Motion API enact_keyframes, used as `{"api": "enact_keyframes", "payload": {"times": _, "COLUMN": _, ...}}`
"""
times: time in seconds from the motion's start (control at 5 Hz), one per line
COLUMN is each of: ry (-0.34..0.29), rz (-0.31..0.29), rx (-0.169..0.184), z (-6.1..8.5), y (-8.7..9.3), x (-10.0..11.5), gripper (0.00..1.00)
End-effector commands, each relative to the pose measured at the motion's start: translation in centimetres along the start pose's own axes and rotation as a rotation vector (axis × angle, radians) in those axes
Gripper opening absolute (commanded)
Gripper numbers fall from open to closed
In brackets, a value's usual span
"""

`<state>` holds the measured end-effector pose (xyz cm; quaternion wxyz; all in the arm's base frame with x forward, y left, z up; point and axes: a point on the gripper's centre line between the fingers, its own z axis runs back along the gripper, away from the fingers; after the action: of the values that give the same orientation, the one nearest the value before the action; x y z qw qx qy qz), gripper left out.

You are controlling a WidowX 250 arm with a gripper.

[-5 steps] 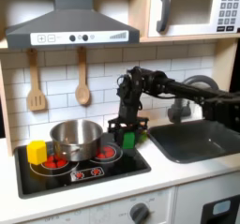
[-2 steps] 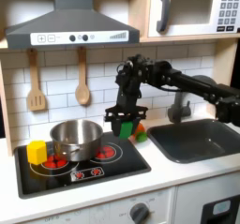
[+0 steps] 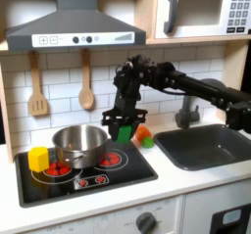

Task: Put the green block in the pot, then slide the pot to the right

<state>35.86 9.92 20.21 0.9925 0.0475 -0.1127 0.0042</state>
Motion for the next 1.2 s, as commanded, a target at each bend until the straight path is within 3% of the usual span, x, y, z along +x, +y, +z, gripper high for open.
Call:
{"api": "enact_keyframes", "payload": {"times": 0.0, "ry": -0.06, "rz": 0.034, "rx": 0.033, "z": 1.0, "y": 2.3, "x": 1.6, "gripper": 0.0}}
{"api": "enact_keyframes", "payload": {"times": 0.2, "ry": -0.086, "rz": 0.058, "rx": 0.049, "z": 1.3, "y": 3.3, "x": 2.4, "gripper": 0.0}}
{"api": "enact_keyframes", "payload": {"times": 1.0, "ry": -0.094, "rz": 0.12, "rx": 0.095, "z": -0.5, "y": 6.1, "x": 5.2, "gripper": 0.0}}
